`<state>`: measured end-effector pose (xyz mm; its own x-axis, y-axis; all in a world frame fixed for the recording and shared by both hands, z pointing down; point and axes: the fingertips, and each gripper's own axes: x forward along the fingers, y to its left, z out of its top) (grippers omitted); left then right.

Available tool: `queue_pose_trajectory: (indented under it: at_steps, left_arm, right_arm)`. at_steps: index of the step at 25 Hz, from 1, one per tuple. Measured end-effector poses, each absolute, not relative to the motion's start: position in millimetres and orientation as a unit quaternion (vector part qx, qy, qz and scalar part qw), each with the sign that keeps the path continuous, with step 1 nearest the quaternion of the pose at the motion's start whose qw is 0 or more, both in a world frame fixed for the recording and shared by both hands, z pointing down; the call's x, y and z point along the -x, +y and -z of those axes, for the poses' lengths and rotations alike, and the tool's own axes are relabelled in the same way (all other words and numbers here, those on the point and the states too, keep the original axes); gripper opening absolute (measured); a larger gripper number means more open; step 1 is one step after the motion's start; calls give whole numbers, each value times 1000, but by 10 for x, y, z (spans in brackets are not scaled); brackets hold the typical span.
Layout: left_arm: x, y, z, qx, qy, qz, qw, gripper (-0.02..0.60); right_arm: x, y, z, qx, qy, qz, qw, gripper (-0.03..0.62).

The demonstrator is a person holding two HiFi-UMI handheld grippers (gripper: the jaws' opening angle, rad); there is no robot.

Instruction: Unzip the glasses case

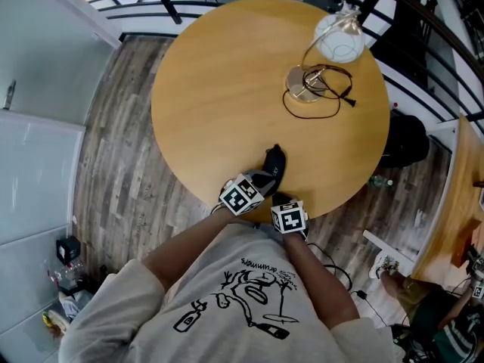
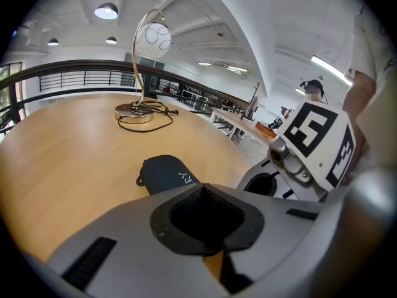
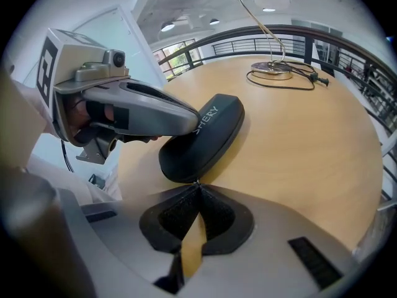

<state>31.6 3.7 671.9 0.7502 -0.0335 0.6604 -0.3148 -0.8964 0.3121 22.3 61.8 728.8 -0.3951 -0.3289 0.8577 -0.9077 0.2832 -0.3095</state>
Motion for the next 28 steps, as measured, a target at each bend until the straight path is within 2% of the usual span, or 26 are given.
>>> queue_pose_trajectory:
  at_steps: [28]
  left_arm:
    - [-311, 53, -6746, -913, -86, -343, 204, 6]
  right_arm:
    - [-507, 240, -7304, -419, -740, -349, 394, 23]
